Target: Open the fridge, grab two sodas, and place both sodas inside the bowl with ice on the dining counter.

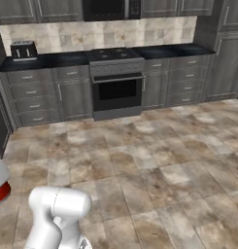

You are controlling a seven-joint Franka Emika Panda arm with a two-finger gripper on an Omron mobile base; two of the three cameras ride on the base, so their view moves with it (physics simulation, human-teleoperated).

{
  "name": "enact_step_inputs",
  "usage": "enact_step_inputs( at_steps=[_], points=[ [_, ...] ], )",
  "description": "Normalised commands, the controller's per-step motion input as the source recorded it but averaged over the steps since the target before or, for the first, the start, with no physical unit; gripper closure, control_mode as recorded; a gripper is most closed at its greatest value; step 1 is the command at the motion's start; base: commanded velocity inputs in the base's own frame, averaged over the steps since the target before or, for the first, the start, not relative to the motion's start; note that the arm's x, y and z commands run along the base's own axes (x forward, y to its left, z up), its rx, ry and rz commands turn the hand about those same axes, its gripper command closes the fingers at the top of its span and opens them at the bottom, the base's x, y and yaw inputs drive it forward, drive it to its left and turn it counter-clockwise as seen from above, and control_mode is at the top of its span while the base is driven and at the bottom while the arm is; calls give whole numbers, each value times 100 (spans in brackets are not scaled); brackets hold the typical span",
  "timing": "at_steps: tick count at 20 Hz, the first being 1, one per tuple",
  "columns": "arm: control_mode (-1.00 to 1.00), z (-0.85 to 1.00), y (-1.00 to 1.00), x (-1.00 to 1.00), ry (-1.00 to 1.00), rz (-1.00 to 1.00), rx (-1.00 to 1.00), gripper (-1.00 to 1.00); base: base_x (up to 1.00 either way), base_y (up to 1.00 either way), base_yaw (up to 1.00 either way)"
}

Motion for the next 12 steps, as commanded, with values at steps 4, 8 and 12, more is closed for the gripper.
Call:
enact_step_inputs(
  at_steps=[4, 8, 12],
  points=[
    [100, 0, 0, 0, 0, 0, 0, 100, -99, 80, 12],
    [100, 0, 0, 0, 0, 0, 0, 100, -100, 72, 13],
    [100, 0, 0, 0, 0, 0, 0, 100, -100, 78, 13]
  ],
)
